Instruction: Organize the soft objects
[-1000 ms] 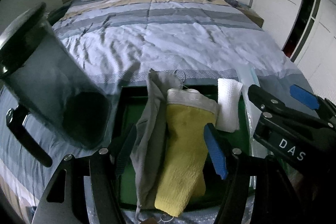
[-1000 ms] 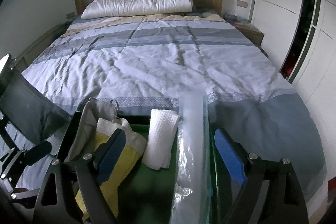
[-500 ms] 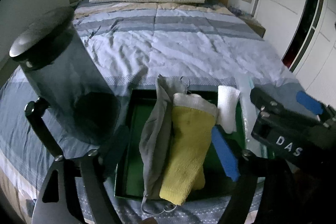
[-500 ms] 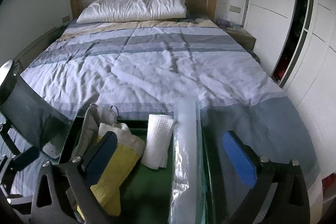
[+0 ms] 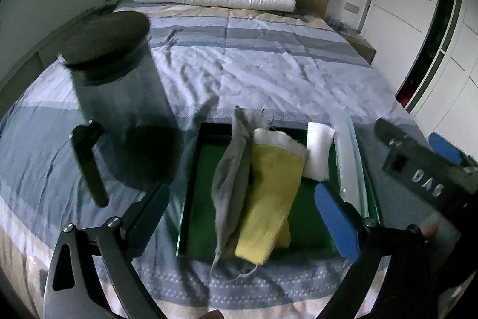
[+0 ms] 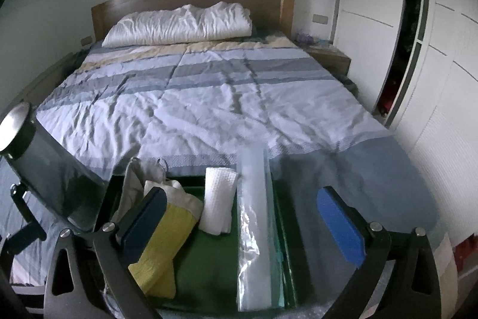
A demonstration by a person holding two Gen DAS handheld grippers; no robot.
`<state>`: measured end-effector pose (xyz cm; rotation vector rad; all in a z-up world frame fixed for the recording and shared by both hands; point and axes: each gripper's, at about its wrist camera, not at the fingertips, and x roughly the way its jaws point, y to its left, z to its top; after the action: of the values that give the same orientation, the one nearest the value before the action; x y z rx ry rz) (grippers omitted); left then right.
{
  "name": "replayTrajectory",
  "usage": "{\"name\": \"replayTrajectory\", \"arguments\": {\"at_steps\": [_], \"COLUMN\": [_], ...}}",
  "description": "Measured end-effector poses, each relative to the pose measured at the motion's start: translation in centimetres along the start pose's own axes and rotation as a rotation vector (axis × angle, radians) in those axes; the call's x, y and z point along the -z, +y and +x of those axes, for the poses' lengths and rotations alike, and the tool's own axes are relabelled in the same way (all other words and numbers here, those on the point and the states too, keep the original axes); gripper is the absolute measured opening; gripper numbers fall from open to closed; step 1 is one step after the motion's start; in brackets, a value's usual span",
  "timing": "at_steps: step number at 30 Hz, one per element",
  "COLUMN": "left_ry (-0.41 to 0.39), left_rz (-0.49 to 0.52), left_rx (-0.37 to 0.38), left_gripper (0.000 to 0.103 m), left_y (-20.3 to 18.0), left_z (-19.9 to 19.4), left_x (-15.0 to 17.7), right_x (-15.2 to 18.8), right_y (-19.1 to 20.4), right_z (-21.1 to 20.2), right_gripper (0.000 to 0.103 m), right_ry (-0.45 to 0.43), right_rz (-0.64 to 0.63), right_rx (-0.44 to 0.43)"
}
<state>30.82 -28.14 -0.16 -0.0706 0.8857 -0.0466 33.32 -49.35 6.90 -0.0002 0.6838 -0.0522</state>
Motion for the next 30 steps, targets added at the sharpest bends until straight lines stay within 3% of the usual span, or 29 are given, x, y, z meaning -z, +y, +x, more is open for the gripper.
{"name": "replayTrajectory", "arguments": {"at_steps": [11,18,30], "left_ry": [0.009,-0.038,-0.145], "left_rz": [-0.02,0.003,0.058], "left_rx": [0.039,0.045,0.049], "left_gripper": [0.096,0.096,0.096], "left_y": [4.9,8.5,13.9], "left_z": [-5.4,-10.2,-16.8], "left_x": [2.2,3.3,6.4], "right_x": [1.3,3.0,9.8], "right_y": [2.5,4.8,9.3], "right_z": [-7.2,-13.0,-22.1], "right_gripper": [0.103,0.103,0.103], "right_ry": [-0.056,-0.09,-0.086], "right_rz": [-0.036,-0.036,-0.065], "right_rx": [0.003,-0.024,-0.071]}}
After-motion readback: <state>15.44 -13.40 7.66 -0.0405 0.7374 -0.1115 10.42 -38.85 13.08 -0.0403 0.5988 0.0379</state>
